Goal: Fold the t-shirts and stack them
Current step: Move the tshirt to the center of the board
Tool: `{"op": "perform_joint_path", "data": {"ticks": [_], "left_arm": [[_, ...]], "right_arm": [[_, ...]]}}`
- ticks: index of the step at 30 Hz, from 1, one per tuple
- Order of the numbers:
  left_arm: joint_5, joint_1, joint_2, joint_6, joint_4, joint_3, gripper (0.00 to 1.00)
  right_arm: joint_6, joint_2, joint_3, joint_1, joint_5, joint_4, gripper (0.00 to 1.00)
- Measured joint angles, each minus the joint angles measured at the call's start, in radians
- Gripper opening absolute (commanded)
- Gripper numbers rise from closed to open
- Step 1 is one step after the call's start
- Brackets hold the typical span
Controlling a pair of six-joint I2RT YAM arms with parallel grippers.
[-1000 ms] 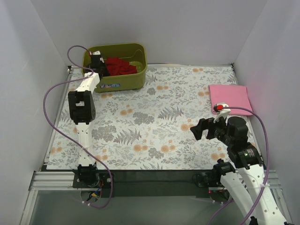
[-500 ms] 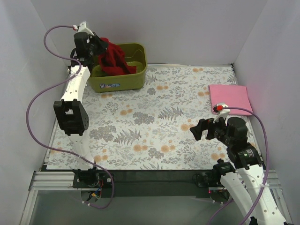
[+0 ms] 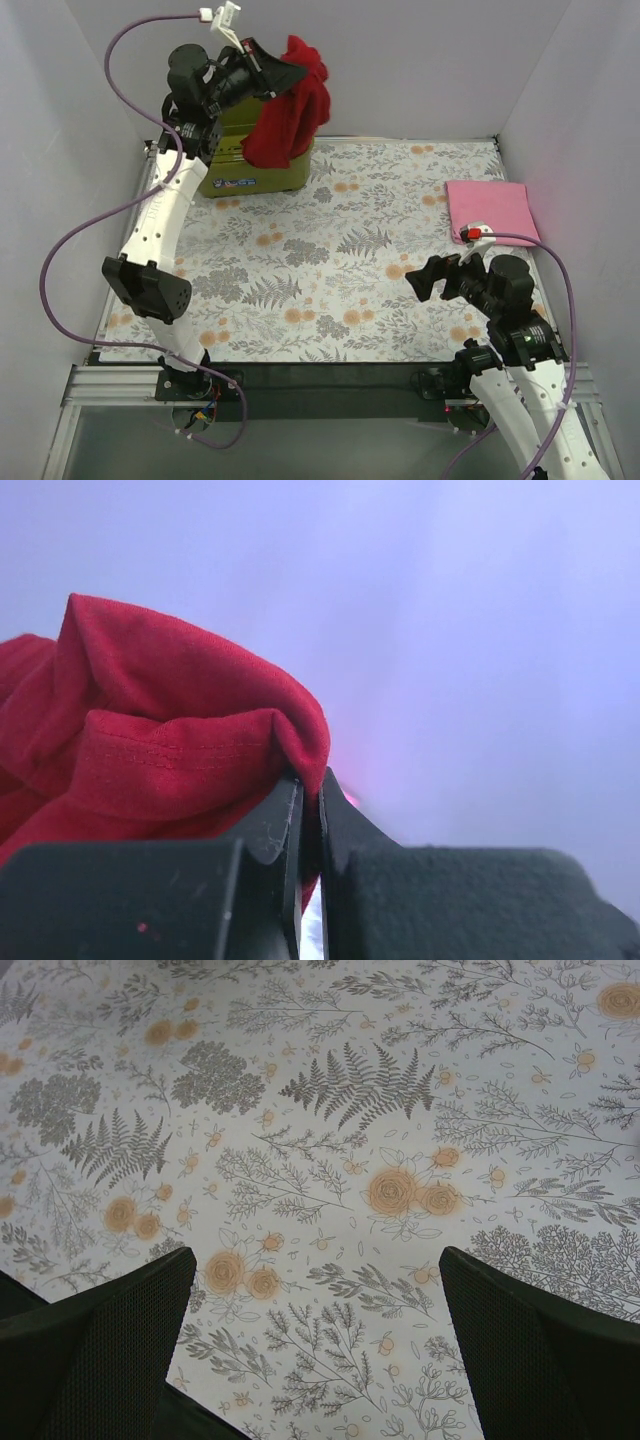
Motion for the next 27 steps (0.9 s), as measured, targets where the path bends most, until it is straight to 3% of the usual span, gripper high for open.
{"op": "perform_joint_path", "data": {"ticks": [5, 10, 12, 13, 16, 20, 27], "left_arm": [[0.182, -0.124, -0.062, -0.066, 0.018, 0.037, 0.00], [0.260, -0.126, -0.154, -0.102, 0.031, 0.016, 0.01], [0.277, -0.124, -0.191, -0.111, 0.038, -0.015, 0.18], [0.285, -0.123, -0.209, -0.114, 0.050, -0.041, 0.49], [0.295, -0.121, -0.258, -0.117, 0.078, -0.158, 0.78], [0.227, -0.121, -0.286, -0.071, 0.058, -0.370, 0.81], [-0.195, -0.119, -0.175, 0.030, -0.103, -0.650, 0.81]], "right_arm": [[0.000, -0.022, 0.009, 0.000, 0.013, -0.001, 0.98], [-0.001, -0.045, 0.040, 0.000, 0.034, -0.001, 0.98], [-0.002, -0.050, 0.051, 0.000, 0.043, -0.001, 0.98], [-0.003, -0.053, 0.059, 0.000, 0.051, -0.002, 0.98], [-0.005, -0.061, 0.071, 0.000, 0.064, -0.003, 0.98], [-0.007, -0.078, 0.073, 0.000, 0.082, -0.007, 0.98], [-0.009, -0.079, 0.072, 0.000, 0.082, -0.008, 0.98]]}}
